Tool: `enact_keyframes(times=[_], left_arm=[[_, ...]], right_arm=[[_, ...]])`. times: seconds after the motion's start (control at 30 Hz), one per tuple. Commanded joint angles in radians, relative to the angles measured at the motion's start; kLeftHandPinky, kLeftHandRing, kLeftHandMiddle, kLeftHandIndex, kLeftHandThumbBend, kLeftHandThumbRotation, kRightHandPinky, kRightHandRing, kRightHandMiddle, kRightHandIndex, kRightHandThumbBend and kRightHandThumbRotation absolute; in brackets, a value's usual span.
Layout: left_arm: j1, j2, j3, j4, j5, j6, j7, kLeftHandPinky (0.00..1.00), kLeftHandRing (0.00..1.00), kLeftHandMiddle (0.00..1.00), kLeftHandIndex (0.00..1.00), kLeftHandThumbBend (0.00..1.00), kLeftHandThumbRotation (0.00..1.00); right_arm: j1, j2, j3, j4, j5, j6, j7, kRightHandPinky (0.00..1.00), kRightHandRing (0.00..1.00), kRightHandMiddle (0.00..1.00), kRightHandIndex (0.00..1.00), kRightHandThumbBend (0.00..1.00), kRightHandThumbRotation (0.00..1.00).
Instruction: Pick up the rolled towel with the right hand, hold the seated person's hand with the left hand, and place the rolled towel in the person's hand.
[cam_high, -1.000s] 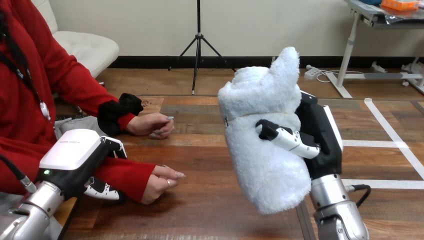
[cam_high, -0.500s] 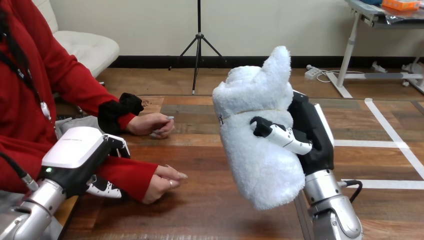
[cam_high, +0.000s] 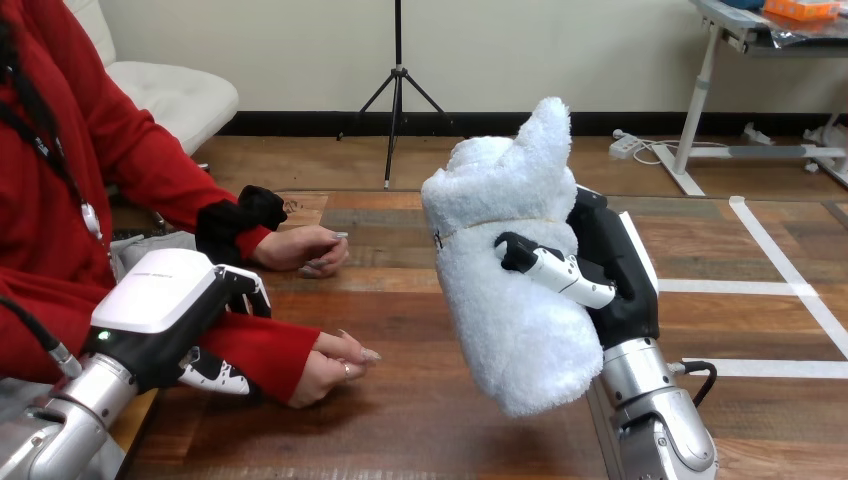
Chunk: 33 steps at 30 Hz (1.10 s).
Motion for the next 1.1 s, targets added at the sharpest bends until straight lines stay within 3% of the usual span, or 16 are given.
enact_keyframes(times=[0.0,0.43,1.07], left_arm=[[-0.053,-0.02,0.04,-0.104,-0.03,-0.037,0.024,0.39,0.41,0.46,0.48,0.81,0.02],[-0.044,-0.022,0.054,-0.158,-0.042,-0.045,0.02,0.38,0.4,0.45,0.47,0.82,0.01],[-0.023,-0.025,0.093,-0.282,-0.059,-0.026,-0.047,0.38,0.4,0.45,0.46,0.81,0.03]], right_arm=[[-0.134,0.001,-0.021,0.049,-0.008,-0.057,-0.015,0.0,0.04,0.12,0.2,0.42,0.0],[-0.208,-0.009,-0.042,0.207,-0.038,-0.136,-0.006,0.0,0.05,0.13,0.21,0.44,0.0],[-0.301,-0.032,-0.057,0.434,-0.124,-0.239,-0.074,0.02,0.08,0.17,0.22,0.52,0.0]])
